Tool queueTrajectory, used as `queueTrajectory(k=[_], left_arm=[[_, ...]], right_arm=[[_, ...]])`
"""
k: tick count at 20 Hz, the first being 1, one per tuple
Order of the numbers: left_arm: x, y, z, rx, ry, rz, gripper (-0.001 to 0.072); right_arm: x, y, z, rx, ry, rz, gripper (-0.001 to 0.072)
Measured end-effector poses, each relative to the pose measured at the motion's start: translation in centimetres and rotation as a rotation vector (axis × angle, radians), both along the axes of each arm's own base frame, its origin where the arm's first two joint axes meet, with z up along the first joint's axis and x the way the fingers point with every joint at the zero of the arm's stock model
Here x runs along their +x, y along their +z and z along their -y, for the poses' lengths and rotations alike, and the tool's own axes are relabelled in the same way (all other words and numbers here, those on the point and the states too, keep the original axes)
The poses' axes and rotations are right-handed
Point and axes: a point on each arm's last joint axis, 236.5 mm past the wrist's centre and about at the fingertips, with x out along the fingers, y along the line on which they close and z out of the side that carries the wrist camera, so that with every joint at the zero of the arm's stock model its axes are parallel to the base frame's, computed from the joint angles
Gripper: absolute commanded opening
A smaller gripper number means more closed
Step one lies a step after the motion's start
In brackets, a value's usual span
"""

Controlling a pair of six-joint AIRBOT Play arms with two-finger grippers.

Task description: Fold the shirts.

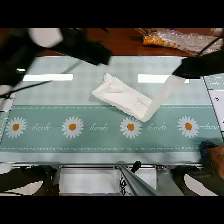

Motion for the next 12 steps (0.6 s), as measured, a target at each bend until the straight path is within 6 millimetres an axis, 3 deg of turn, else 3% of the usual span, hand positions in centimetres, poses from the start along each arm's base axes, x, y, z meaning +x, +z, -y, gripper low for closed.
queueTrajectory(k=[3,6,8,12], left_arm=[[0.2,5.1,-8.5,0.026,0.157,0.099,0.0027],[-1.3,8.4,-14.5,0.034,0.275,0.148,0.0027],[-2.5,9.8,-17.1,0.05,0.318,0.171,0.0027],[-5.1,10.5,-19.2,0.09,0.334,0.161,0.0027]], right_arm=[[2.9,-2.6,-3.7,0.019,0.037,-0.001,0.002],[5.4,-5.1,-7.8,0.074,0.057,0.001,0.002],[6.7,-6.7,-10.6,0.12,0.064,-0.001,0.002],[8.3,-9.4,-15.5,0.206,0.058,-0.011,0.002]])
